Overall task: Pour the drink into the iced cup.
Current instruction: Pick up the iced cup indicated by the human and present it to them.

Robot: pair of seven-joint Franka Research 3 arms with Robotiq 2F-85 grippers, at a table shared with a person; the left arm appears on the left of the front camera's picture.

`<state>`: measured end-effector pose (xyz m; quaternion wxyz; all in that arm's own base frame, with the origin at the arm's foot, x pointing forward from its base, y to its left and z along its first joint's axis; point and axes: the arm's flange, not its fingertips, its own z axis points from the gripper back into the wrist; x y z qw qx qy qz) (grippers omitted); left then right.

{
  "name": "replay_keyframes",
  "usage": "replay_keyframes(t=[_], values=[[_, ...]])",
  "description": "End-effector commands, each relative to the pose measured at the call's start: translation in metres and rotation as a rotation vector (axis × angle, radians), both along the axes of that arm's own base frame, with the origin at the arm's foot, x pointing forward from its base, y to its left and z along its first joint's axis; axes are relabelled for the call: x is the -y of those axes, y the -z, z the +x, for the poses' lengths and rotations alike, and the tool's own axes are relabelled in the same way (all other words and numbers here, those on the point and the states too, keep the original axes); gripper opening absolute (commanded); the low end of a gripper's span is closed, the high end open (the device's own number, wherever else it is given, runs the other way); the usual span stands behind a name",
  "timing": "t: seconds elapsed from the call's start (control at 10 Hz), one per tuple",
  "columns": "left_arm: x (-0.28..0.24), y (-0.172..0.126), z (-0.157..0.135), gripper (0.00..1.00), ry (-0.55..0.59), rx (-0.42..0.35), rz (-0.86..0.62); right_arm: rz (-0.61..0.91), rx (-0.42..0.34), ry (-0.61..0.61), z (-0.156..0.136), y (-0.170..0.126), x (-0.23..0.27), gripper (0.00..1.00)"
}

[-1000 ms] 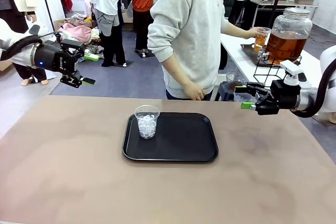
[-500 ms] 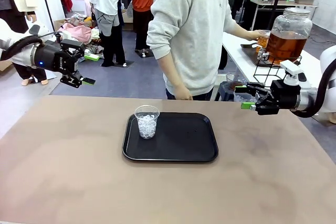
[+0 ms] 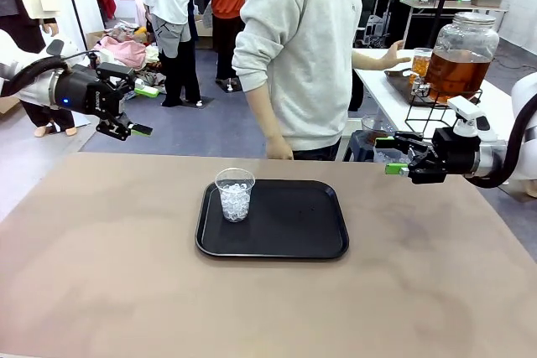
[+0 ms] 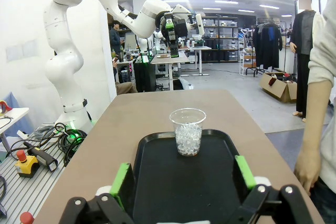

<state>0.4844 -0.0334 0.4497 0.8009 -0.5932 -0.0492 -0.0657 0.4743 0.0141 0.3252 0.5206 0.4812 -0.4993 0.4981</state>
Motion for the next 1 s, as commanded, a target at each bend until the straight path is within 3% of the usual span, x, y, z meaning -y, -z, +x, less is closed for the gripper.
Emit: replay_keyframes(t=[0.0, 0.9], values=[[0.0007, -0.002, -0.0006, 1.0, -0.007, -0.005, 0.001, -0.001, -0.001, -0.002, 0.0018, -0.0029, -0.001, 1.0], [0.0007, -0.002, -0.0006, 1.0, -0.007, -0.005, 0.001, -0.001, -0.001, -0.002, 0.0018, -0.0029, -0.001, 1.0]])
